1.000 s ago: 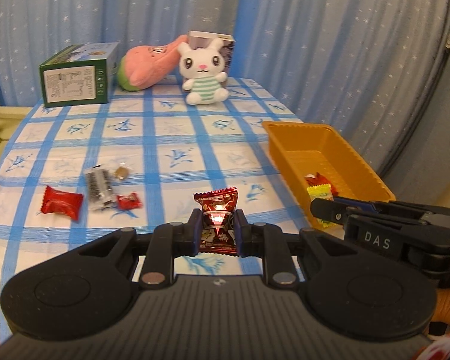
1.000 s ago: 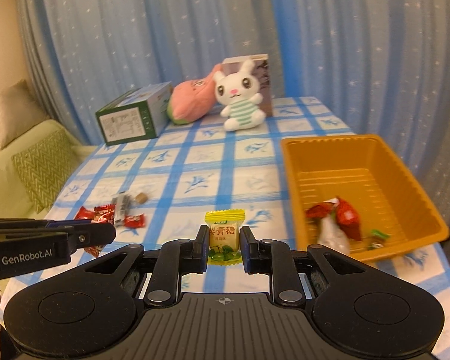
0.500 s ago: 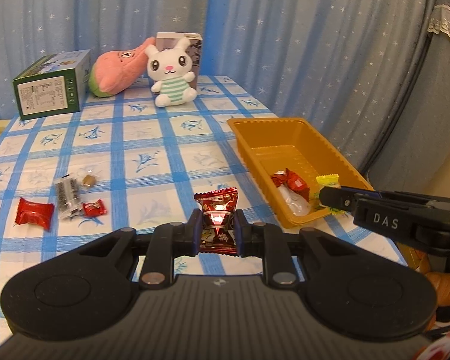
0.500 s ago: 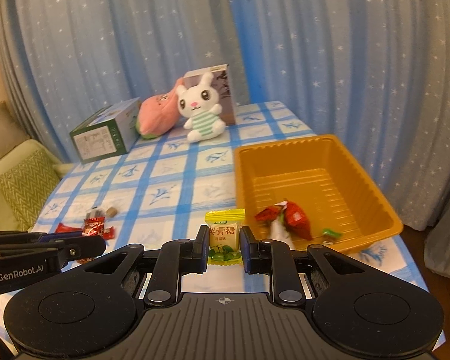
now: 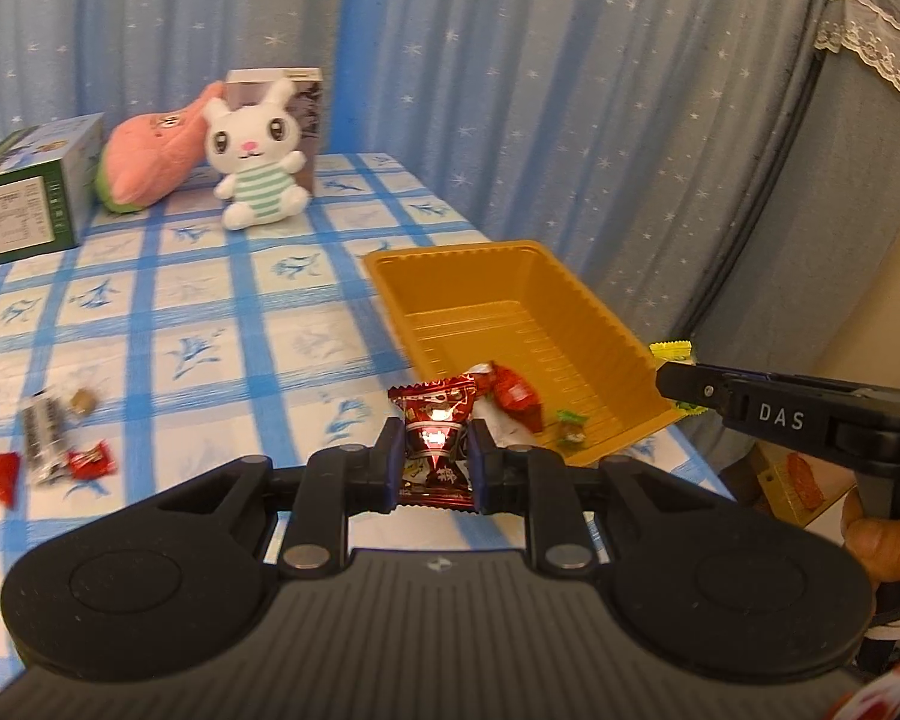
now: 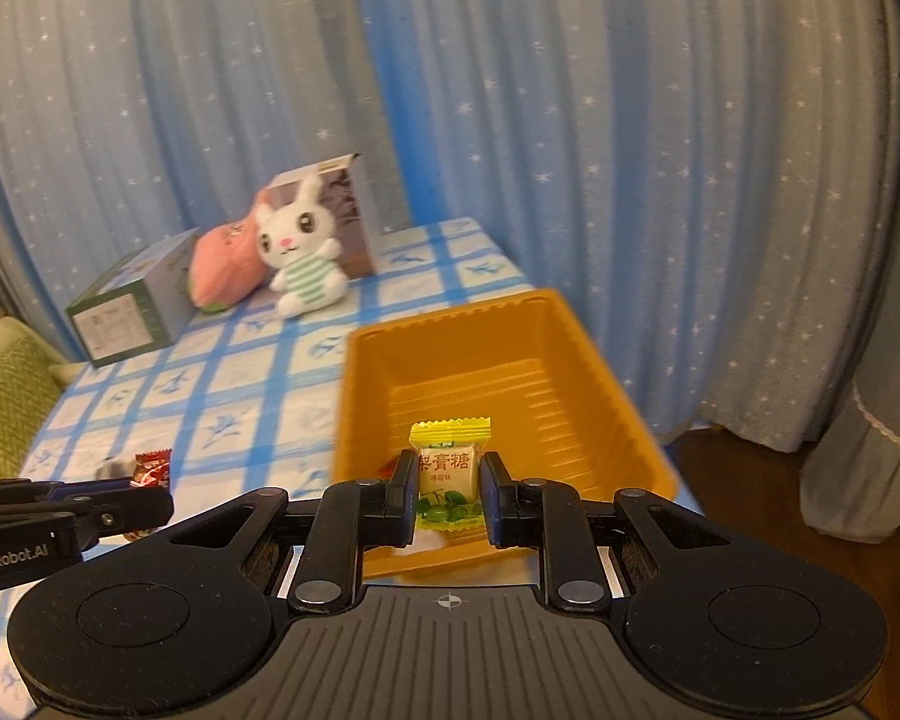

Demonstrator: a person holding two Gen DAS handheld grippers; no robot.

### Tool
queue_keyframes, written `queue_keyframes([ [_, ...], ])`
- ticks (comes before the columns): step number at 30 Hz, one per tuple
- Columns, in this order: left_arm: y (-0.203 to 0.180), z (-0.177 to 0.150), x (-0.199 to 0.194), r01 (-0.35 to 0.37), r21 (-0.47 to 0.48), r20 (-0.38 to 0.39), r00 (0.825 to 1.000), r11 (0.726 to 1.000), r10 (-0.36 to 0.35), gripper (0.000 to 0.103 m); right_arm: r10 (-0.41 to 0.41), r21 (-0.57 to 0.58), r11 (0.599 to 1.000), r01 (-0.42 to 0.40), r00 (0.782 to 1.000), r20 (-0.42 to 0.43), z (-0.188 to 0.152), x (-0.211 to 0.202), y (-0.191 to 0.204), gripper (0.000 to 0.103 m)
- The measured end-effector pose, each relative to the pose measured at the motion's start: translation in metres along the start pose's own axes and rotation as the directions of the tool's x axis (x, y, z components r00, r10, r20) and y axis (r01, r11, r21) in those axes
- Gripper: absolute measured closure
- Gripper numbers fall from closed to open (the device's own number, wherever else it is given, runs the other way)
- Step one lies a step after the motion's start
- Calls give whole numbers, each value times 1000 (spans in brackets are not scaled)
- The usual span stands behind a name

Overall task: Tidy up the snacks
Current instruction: 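Carry both held candies over the orange tray with both grippers, then open both grippers to drop the candies into the orange tray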

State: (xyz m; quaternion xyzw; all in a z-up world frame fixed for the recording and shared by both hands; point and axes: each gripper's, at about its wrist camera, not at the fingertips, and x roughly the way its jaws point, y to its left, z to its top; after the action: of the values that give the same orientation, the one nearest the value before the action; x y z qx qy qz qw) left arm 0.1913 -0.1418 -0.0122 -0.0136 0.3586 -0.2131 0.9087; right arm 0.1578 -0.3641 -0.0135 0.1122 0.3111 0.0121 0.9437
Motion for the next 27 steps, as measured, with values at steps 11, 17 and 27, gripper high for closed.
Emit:
queue_keyframes([
  [11,-33,19,52,62,23,-27,998,998,-62,84,-37,0,999,37,999,-32,11,26,-42,81],
  [17,-41,22,81,69,34,-53,996,997,-67,84,-43,12,999,43,998,-46,16,42,-54,81],
  [27,-38,18,108,65,42,-72,995,997,-62,75,-45,26,999,46,997,-57,14,53,-61,81],
])
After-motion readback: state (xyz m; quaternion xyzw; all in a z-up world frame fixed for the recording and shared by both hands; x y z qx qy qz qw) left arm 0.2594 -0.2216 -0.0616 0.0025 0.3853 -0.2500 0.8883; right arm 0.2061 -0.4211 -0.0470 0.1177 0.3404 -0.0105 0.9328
